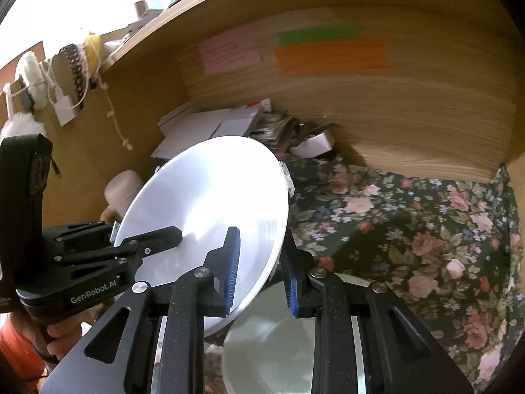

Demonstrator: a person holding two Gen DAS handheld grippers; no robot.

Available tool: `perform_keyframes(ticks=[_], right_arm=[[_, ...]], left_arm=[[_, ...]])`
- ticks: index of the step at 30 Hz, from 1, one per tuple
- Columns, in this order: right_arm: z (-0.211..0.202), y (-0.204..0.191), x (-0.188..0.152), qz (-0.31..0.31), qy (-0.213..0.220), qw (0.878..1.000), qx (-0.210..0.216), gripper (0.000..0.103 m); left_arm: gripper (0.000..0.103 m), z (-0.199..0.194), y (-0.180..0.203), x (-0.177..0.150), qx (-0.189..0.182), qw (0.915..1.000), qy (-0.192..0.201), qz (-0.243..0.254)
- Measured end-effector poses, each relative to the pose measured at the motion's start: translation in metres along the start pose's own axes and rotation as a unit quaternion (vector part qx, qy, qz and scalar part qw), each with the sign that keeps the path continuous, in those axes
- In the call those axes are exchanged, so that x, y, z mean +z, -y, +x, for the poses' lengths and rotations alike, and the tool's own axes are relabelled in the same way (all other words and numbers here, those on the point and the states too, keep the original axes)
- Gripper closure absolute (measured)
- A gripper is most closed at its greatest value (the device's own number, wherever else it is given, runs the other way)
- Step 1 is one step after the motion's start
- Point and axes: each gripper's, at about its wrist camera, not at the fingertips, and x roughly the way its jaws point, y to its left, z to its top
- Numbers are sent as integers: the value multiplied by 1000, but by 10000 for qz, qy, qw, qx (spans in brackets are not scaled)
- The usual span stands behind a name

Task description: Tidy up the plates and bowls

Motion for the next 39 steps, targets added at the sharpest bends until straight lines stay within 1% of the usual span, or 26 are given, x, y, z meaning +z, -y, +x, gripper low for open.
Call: perform_keyframes(ticks=[3,12,21,31,32,34,39], right_arm=[[7,-9,-2,-37,-63,9999,75,81],[37,-32,-13,-151,-398,9986,317,81],[69,-47,-28,-215,-782,9959,413,81],[89,-49,-37,-231,-1033,9935,415,81],[91,-49,-38,-230,-1059,9933,413,81],[93,-47,-39,-217,-1066,9930,463,81],[95,-48,-37,-267,-1108,9923,475,81]], left_arm=[[81,-6,-10,-9,64,9999,-33,-114],[81,-8,-42,-30,197,9989,-177,-385],[81,8,-70,-50,252,9966,-434,-648],[82,21,-82,-64,252,9947,-641,-768],[84,22,-83,-65,241,9944,-660,-785],[86,21,-85,-67,214,9946,-632,-800],[86,21,-86,-68,237,9945,-635,-795]])
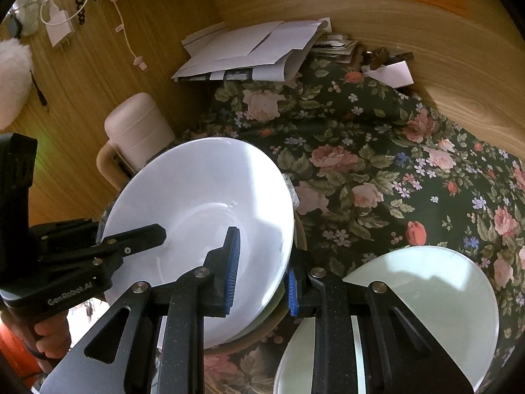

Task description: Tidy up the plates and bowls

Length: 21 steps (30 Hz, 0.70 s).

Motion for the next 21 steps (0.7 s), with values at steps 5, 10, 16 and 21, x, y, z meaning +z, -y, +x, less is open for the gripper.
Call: perform_keyframes(ticks=[5,10,16,21], right_arm=[[-6,-2,2,-109,20,9999,-68,81],[-14,-5,2,-347,132,9984,-432,78],[-12,0,0,-337,115,9983,-470,78],[-12,3,-2,-283,67,9987,-414,77]], left_arm=[[86,2,0,1,17,10000,-5,-24],[86,4,0,1,42,10000,-9,-61],[85,6,4,9,87,9999,-64,8],[80,6,10,19,154,9997,-185,38]])
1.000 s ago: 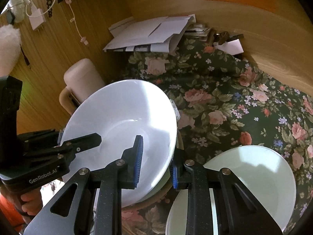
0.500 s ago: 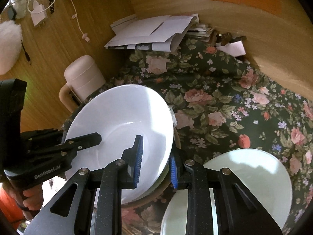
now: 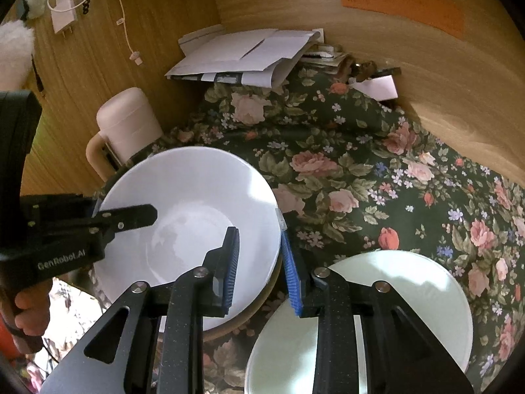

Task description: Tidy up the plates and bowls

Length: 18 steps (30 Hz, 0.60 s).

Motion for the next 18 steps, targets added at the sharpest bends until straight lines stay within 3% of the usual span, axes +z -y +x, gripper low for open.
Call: perform_keyframes(ticks=[2,6,13,18], right_arm=[[0,1,-1,18,-9,10000,32,75],[-3,0,-2,0,41,10000,43,65],[-9,-1,-2,6,130,9999,67,53],[-4,-1,-4,102,42,9998,153,52]], left_arm=[[77,-2,3,3,63,10000,15,63],[62,-12,9,11,195,9995,172,167],[55,-34,1,16,294,9978,558,207],[55,-24,-16,3,275,9991,324,-16]])
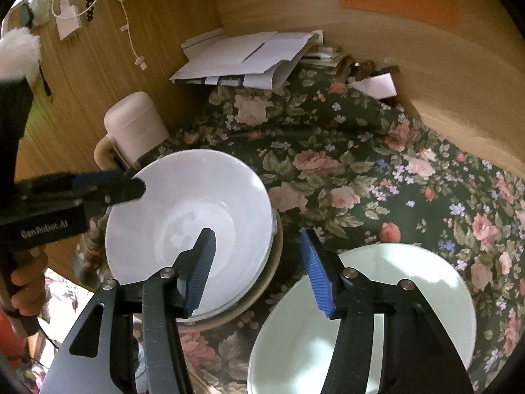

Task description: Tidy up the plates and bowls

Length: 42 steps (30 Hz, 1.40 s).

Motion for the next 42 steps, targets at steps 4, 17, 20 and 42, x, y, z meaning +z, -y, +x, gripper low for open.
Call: perform_keyframes(ticks=[4,17,20,42], right_arm=[[9,-1,-3,48,-156,9998,75,52],[37,-8,-11,26,-565,9983,150,54],[46,-11,-13,-14,-670,9977,113,57],[20,2,1,522,-169,9983,171,60]], left_arm=[[55,10,-5,-15,-58,9998,-183,-63],[61,36,-7,-31,-456,9976,-432,-282],[65,43,-6,-33,-607,9963,-496,-353],[66,7,14,-17,-538,9979,24,-362]])
